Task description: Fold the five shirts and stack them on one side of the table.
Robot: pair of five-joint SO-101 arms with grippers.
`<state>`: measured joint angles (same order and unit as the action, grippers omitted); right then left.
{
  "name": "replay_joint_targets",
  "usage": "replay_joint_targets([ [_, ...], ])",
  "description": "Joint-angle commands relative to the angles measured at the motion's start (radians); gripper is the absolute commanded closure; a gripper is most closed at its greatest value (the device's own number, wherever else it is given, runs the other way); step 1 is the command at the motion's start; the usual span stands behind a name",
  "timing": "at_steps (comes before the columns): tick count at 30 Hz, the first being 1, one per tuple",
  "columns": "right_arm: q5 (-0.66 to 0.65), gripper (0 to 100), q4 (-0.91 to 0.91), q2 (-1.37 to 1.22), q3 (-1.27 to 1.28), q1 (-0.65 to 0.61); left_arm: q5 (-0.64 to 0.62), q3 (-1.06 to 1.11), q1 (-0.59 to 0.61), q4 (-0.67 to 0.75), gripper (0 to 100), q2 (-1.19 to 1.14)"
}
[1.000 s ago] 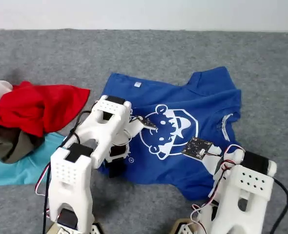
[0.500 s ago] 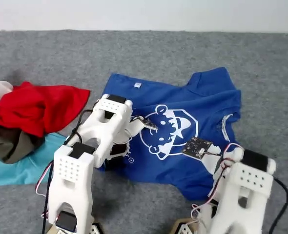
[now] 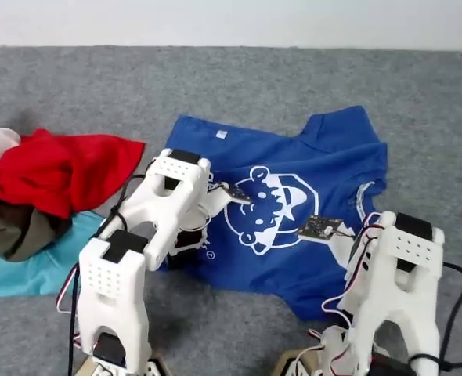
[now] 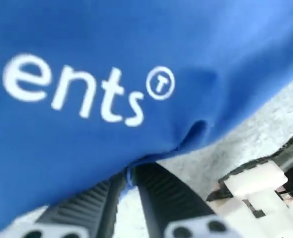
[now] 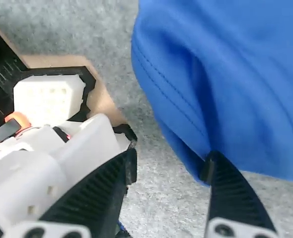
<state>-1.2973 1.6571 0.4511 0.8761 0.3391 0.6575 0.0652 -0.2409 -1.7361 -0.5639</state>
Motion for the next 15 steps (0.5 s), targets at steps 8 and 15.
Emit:
replay_joint_targets([
  [8, -0.009, 75.8, -0.085, -0.007, -0.031, 0.03, -0.012, 0.07, 0.003, -0.021, 99, 0.127],
  [15, -0.072, 83.1, -0.176, -0.007, 0.075, 0.028, -0.014, 0.071, 0.005, -0.021, 99, 0.163],
])
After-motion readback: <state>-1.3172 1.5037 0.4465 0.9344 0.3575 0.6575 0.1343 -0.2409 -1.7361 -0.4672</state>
